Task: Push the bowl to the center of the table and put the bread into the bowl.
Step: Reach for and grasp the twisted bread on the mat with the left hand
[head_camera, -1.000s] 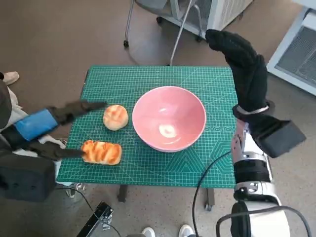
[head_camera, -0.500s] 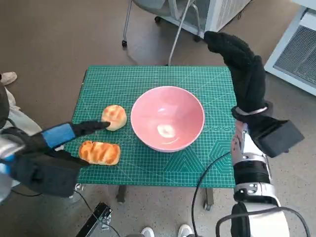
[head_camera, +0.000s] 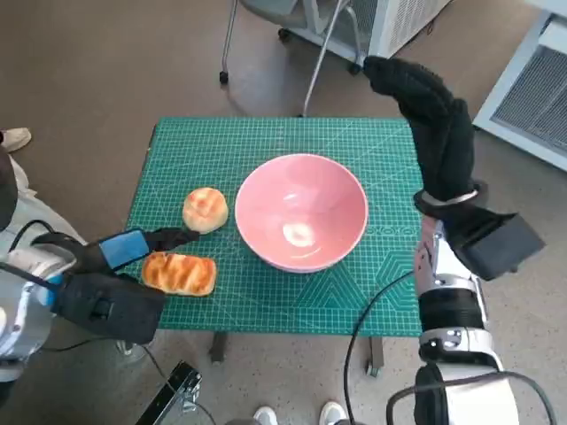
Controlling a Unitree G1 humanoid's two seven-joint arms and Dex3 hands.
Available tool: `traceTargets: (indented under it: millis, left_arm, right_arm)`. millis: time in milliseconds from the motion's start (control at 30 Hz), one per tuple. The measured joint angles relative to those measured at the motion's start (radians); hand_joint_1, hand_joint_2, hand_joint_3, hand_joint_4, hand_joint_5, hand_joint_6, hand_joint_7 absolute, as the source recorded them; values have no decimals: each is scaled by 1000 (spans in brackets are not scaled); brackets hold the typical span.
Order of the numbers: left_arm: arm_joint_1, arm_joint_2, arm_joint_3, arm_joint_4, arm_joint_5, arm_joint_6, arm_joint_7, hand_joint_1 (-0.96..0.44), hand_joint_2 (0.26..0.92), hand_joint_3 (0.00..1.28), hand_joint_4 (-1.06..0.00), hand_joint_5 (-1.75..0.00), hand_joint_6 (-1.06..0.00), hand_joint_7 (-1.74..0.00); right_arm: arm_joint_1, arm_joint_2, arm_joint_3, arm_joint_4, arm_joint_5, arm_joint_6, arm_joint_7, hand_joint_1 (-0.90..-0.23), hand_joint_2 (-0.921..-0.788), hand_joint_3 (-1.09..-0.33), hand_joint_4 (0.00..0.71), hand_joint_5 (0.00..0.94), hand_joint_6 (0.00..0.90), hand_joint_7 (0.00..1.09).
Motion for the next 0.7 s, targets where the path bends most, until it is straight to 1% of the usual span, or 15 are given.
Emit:
traceTargets:
  millis: [167, 267, 367, 400, 433, 467, 500, 533, 567, 600, 633, 700]
  left_arm:
    - [-26, -38, -38, 80, 35, 1, 15, -23, 792, 103, -133, -11, -277, -4]
    - [-52, -61, -60, 134, 53, 1, 28, -24, 811, 120, -207, -25, -327, -20]
    - [-74, -84, -88, 197, 76, -10, 53, -7, 835, 137, -358, -53, -450, -63]
    - [-83, -92, -96, 221, 80, -21, 64, 0, 844, 141, -426, -74, -509, -88]
    - [-90, -96, -102, 237, 84, -29, 73, 9, 855, 144, -526, -117, -590, -129]
    - [-99, -100, -107, 257, 87, -43, 86, 13, 864, 135, -559, -137, -611, -159]
    - [-110, -102, -112, 275, 91, -60, 101, 8, 884, 157, -550, -564, -567, -570]
    - [-120, -103, -116, 294, 94, -81, 115, 7, 892, 170, -540, -723, -546, -723]
    - [-129, -103, -120, 310, 97, -99, 128, 4, 902, 177, -542, -958, -531, -907]
    - [-136, -103, -122, 324, 97, -113, 138, 3, 909, 169, -557, -1109, -537, -994]
    - [-142, -103, -124, 338, 96, -134, 148, 2, 913, 155, -572, -1207, -558, -1027]
    - [-150, -102, -123, 354, 92, -164, 162, 2, 916, 143, -584, -1289, -578, -1059]
  right_arm:
    - [5, 0, 0, -6, 5, 2, 0, -588, -921, -710, 352, 8, 93, 742]
    - [6, 1, 0, -14, 5, 4, 0, -585, -921, -711, 352, 8, 92, 743]
    - [7, 2, 0, -20, 5, 5, 0, -582, -921, -711, 351, 7, 91, 745]
    - [7, 2, 0, -22, 5, 5, 0, -581, -921, -711, 351, 7, 90, 746]
    - [7, 2, 0, -23, 6, 5, 0, -581, -921, -711, 351, 7, 90, 746]
    - [8, 2, 0, -24, 6, 6, 0, -580, -921, -711, 351, 7, 90, 746]
    - [8, 2, 0, -24, 6, 6, 0, -580, -921, -711, 351, 7, 89, 747]
    - [9, 2, 0, -25, 6, 7, 0, -580, -921, -711, 351, 7, 89, 747]
    - [10, 3, 0, -26, 6, 7, 0, -580, -921, -711, 351, 7, 89, 748]
    - [11, 4, 0, -27, 7, 7, 0, -580, -921, -712, 351, 7, 88, 748]
    - [12, 4, 0, -29, 7, 7, 0, -580, -921, -712, 351, 7, 87, 749]
    - [14, 5, -1, -29, 8, 7, 0, -579, -921, -712, 351, 6, 87, 749]
